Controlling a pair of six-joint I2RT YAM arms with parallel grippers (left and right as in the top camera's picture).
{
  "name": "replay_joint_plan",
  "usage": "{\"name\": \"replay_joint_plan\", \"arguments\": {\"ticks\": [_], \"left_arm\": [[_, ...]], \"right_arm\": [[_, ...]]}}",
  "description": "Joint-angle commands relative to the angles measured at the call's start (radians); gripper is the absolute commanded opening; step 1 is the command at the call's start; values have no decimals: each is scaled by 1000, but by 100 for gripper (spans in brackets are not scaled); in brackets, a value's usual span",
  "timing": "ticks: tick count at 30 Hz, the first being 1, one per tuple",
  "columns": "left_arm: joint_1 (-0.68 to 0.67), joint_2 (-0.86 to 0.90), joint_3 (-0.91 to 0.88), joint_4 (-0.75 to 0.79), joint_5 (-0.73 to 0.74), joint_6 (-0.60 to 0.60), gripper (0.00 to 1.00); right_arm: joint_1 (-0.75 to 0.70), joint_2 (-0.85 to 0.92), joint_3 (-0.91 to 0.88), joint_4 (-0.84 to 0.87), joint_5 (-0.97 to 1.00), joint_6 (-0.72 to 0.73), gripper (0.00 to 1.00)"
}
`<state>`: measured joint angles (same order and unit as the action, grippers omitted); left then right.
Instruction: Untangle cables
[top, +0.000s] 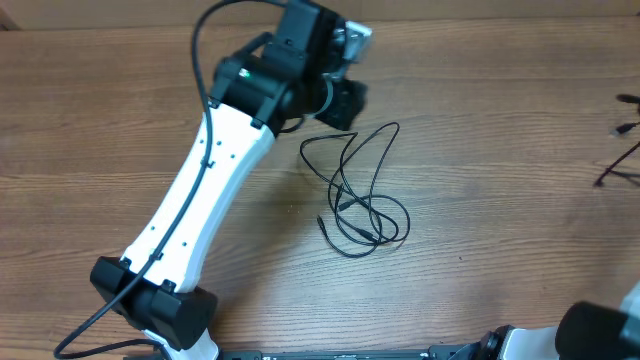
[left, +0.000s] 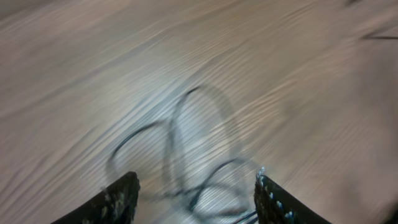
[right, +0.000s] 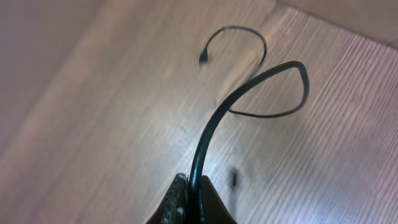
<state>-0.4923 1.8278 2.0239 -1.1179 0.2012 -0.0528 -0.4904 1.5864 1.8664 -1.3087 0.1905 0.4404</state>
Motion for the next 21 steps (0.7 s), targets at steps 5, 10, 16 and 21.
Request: {"name": "replay_joint_plan", "arguments": {"ticks": [5,10,16,21], "left_arm": [[125,4,8,-167,-134,-56,68],[188,5,8,-219,-128,-79,68],[206,5,8,-233,-111,-78,69],[204,4,8,-238,-111,-78,76]], "right_arm": [[-3,118,-74,-30,15,-26,4],[-5,181,-80,-37,19,-26,6],[-29,211,-80,-16,18,-26,42],[-25,211,-80,-12,-99,-123,77]]}}
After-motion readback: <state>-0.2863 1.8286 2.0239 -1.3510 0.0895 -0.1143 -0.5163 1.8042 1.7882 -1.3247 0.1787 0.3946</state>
